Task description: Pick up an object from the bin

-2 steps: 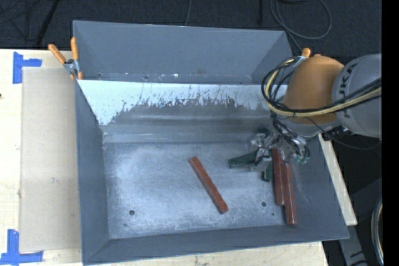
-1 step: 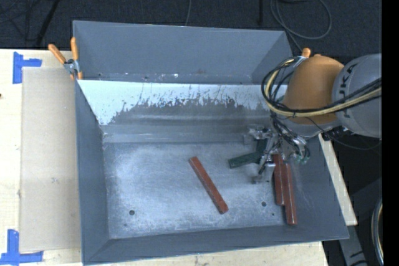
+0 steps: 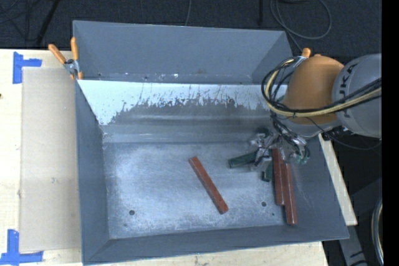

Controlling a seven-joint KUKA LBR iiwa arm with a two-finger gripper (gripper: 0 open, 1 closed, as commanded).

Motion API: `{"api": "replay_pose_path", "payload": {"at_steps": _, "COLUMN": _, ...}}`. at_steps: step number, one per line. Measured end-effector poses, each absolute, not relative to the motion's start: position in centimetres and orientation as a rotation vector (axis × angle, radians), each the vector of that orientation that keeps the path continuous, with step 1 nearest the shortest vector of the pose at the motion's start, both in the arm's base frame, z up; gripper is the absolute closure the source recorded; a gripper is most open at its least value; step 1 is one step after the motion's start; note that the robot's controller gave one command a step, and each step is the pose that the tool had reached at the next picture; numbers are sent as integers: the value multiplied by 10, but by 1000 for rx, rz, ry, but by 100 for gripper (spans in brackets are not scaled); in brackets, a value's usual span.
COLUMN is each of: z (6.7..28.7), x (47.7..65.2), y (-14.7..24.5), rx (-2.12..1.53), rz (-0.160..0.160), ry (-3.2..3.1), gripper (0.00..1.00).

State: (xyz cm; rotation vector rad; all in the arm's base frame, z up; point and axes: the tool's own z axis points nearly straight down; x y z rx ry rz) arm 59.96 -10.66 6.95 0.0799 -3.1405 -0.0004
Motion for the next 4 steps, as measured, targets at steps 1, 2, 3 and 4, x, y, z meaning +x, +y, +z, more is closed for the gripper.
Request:
{"api": "replay_pose_path", "payload": {"at_steps": 1, "z": 70, "x": 600, "y": -107, "rx": 80, "rz": 0, "ry": -3141, "gripper": 0}}
{"api": "replay_pose_path", "payload": {"at_steps": 2, "z": 70, "x": 600, "y": -107, "rx": 82, "rz": 0, "ry": -3140, "gripper": 100}}
{"api": "replay_pose_path", "payload": {"at_steps": 3, "z": 146, "x": 615, "y": -71, "rx": 389, "rz": 1, "ry": -3126, "gripper": 100}}
{"api": "replay_pose_path", "payload": {"at_steps": 4, "z": 143, "x": 614, "y": -72, "rx": 384, "rz": -1, "ry": -3120, "gripper": 0}}
